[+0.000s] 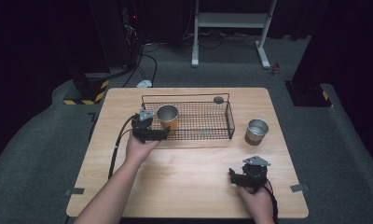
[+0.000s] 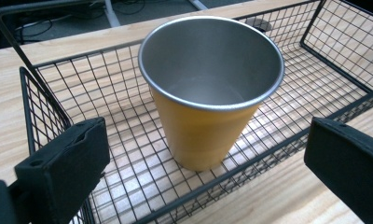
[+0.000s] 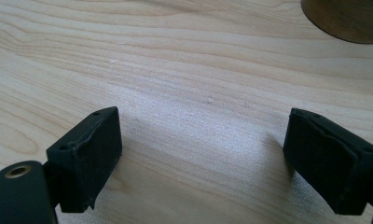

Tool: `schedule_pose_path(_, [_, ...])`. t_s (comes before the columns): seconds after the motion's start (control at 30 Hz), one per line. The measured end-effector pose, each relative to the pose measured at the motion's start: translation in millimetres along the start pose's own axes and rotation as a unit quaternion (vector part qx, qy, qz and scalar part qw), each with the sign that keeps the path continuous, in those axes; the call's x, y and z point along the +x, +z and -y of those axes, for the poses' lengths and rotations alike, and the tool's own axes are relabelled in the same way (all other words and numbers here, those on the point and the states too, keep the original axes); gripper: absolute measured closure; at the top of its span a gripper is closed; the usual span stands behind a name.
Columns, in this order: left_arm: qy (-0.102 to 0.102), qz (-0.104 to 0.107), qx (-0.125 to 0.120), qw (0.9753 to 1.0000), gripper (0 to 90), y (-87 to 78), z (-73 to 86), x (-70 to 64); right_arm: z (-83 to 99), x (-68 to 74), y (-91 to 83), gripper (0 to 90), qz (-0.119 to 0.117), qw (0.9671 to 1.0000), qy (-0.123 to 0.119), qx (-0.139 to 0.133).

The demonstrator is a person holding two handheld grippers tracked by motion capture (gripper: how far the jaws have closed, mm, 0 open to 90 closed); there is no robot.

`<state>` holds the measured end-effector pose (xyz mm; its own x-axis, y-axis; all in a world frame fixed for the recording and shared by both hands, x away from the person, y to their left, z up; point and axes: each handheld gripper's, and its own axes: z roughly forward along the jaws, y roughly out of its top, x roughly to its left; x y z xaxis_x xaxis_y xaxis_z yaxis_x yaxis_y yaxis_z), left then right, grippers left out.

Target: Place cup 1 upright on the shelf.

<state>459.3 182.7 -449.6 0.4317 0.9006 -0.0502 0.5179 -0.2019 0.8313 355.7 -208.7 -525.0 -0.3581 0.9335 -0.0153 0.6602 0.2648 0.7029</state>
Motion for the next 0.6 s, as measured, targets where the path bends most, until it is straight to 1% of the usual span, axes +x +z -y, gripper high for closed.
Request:
schedule_pose_path(0.1, [-0.003, 0.004, -0.001, 1.0, 0.7, -3.6, 2.3, -1.2, 0.0, 0.0, 0.0, 11.2, 0.0, 1.0, 0.0, 0.0])
schedule_pose_path(0.23, [0.001, 0.01, 0.001, 0.9999, 1.3, -12.3, 5.4, -5.8, 0.0, 0.0, 0.0, 11.2, 0.0, 1.0, 0.0, 0.0])
schedule_pose_path(0.3, [-0.002, 0.013, -0.001, 0.9999, 1.6, -13.6, 6.0, -7.0, 0.0, 0.0, 0.0, 11.2, 0.0, 1.0, 0.0, 0.0])
schedule_pose_path(0.33, [-0.001, 0.017, -0.002, 0.9999, 1.6, -16.8, 7.1, -9.0, 0.0, 0.0, 0.0, 11.2, 0.0, 1.0, 0.0, 0.0])
schedule_pose_path(0.5, [0.004, 0.017, 0.004, 0.9998, 2.3, -20.4, 11.0, -12.7, 0.0, 0.0, 0.0, 11.2, 0.0, 1.0, 0.0, 0.0])
schedule_pose_path(0.57, [0.008, 0.019, 0.003, 0.9998, 2.3, -23.6, 15.4, -13.9, 0.0, 0.0, 0.0, 11.2, 0.0, 1.0, 0.0, 0.0])
schedule_pose_path(0.6, [0.006, 0.021, 0.003, 0.9998, 2.3, -24.5, 16.4, -14.1, 0.0, 0.0, 0.0, 11.2, 0.0, 1.0, 0.0, 0.0])
